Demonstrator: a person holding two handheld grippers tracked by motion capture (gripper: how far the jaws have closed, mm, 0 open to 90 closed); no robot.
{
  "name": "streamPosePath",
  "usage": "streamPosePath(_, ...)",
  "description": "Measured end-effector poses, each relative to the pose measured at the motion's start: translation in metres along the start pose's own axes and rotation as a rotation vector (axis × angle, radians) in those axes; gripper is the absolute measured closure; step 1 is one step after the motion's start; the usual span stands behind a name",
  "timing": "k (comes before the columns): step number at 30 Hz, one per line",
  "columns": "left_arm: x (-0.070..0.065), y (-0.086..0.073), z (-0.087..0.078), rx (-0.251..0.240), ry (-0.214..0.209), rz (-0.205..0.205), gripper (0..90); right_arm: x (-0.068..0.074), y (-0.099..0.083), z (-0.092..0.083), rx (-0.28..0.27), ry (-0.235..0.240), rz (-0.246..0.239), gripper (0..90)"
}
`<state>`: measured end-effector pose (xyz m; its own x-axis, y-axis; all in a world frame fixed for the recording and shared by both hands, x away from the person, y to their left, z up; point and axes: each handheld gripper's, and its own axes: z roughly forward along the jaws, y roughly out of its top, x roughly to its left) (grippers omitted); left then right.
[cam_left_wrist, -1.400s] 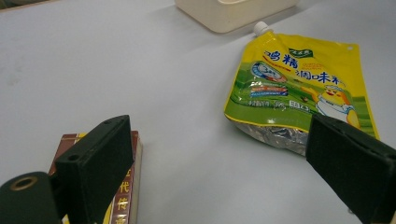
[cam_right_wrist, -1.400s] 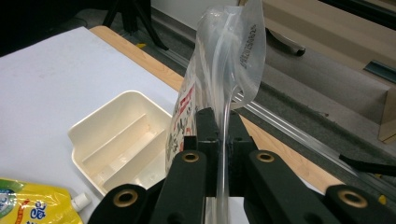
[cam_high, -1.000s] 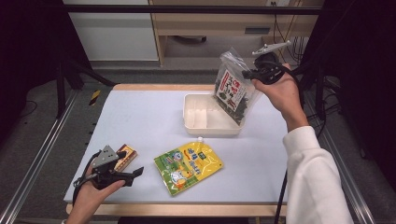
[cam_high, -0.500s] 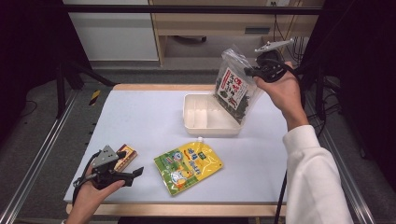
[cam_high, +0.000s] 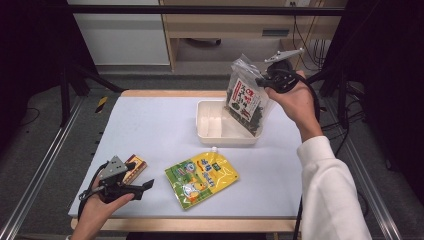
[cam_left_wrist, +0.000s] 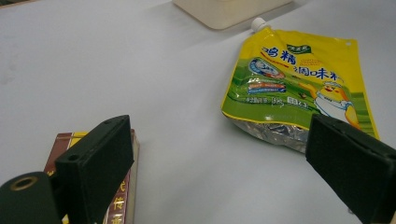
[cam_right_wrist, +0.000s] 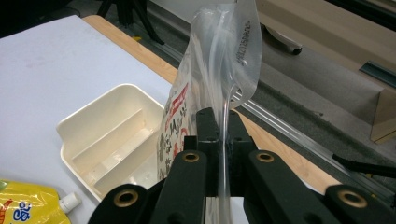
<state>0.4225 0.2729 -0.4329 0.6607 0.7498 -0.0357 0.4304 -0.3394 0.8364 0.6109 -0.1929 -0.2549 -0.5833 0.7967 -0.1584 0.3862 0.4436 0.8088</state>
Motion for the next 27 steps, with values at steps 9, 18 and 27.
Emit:
streamPosePath(9, 0.000, 0.000, 0.000, 0.003, 0.000, 0.001, 7.3, -0.007, -0.014, 0.012, 0.001, 0.010, 0.058, 87.3)
streamPosePath(18, 0.000, 0.000, 0.001, 0.004, -0.001, 0.001, 7.3, -0.016, -0.029, 0.018, 0.004, 0.018, 0.109, 86.6)
streamPosePath(27, 0.001, 0.000, 0.000, 0.003, 0.003, 0.003, 7.4, -0.016, -0.029, 0.017, 0.002, 0.034, 0.113, 83.4)
